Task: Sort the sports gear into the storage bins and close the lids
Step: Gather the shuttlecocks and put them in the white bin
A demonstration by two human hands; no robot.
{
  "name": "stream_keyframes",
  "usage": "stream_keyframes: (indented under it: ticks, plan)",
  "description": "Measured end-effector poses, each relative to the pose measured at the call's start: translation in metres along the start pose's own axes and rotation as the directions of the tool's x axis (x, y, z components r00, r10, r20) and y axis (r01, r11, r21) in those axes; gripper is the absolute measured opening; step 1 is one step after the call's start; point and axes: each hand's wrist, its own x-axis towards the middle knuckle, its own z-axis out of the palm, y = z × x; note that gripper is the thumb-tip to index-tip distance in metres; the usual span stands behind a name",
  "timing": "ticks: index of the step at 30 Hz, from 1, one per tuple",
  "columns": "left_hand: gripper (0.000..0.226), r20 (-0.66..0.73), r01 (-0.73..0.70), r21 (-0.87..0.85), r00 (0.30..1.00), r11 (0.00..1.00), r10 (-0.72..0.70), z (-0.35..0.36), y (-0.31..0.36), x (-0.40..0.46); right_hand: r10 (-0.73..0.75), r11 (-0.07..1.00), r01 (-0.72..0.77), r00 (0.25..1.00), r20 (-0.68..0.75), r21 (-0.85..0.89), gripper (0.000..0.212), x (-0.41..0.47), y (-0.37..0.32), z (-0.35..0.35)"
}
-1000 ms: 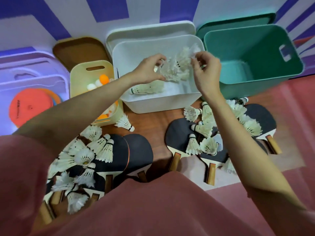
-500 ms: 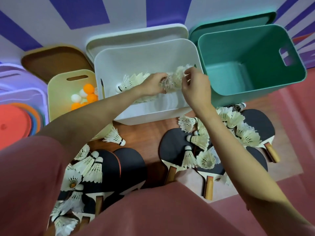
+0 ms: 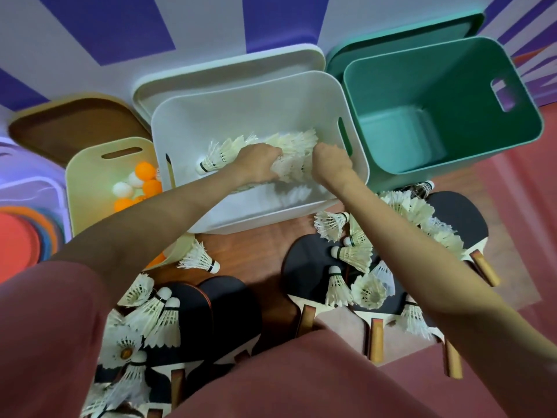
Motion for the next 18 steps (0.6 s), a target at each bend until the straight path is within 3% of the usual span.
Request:
stream_keyframes:
  ticks: [6, 13, 18]
  plan:
    - [0.042, -0.064, 0.027, 0.062, 0.998, 0.998, -0.023, 0.009, 0.001, -0.004, 0.016, 0.992, -0.037, 0.985, 0.169, 0.124, 0.028, 0.029, -0.002, 0.010]
    - [0.052, -0.099, 0.037, 0.106, 0.995, 0.994, -0.027, 0.009, 0.001, -0.008, 0.001, 0.966, -0.060, 0.974, 0.227, 0.252, 0.033, 0.057, 0.002, 0.028]
    - [0.053, -0.036, 0.038, 0.089, 0.999, 0.995, -0.035, 0.002, 0.005, -0.013, -0.014, 0.992, -0.009, 0.985, 0.173, 0.129, 0.034, 0.039, -0.004, 0.018]
